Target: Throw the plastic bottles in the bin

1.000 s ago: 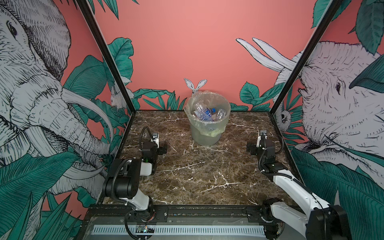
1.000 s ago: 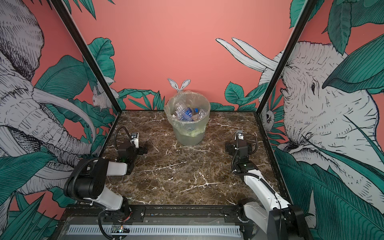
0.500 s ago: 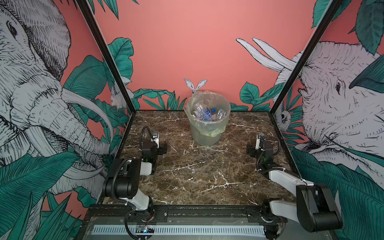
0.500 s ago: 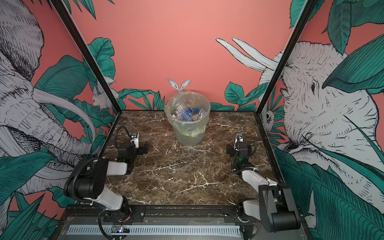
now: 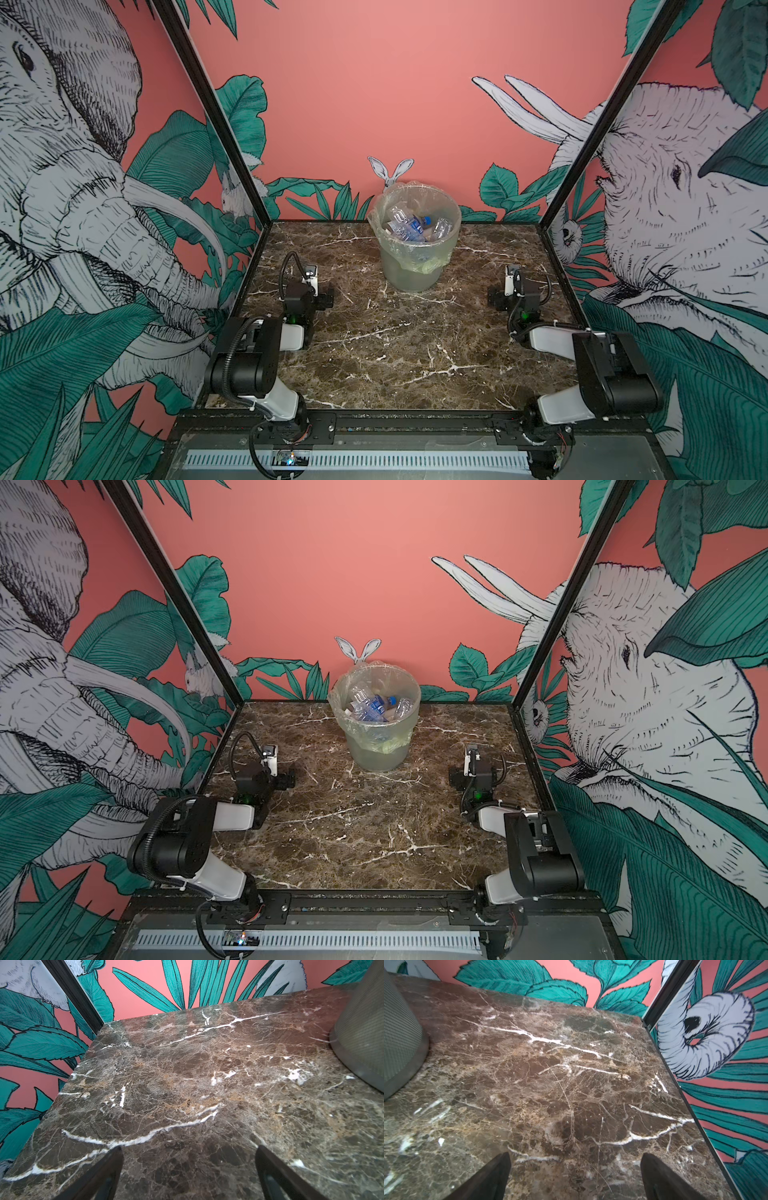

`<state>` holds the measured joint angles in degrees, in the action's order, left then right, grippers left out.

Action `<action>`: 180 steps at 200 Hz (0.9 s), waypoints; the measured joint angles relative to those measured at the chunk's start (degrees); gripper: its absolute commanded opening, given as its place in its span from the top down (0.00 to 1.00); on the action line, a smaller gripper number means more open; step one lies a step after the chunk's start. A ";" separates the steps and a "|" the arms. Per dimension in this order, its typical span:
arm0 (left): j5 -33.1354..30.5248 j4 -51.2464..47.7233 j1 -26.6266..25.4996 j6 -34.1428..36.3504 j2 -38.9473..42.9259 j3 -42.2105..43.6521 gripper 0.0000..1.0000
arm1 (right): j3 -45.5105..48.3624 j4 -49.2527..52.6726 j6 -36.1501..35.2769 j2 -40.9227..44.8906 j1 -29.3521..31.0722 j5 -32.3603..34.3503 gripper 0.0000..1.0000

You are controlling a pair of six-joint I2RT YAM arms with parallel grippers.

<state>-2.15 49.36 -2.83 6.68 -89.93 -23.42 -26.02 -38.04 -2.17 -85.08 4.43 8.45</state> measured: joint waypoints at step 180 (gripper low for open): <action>0.00 -0.22 0.00 0.00 -0.02 0.00 0.00 | 3.45 -11.45 1.73 -3.61 -1.86 -0.55 0.01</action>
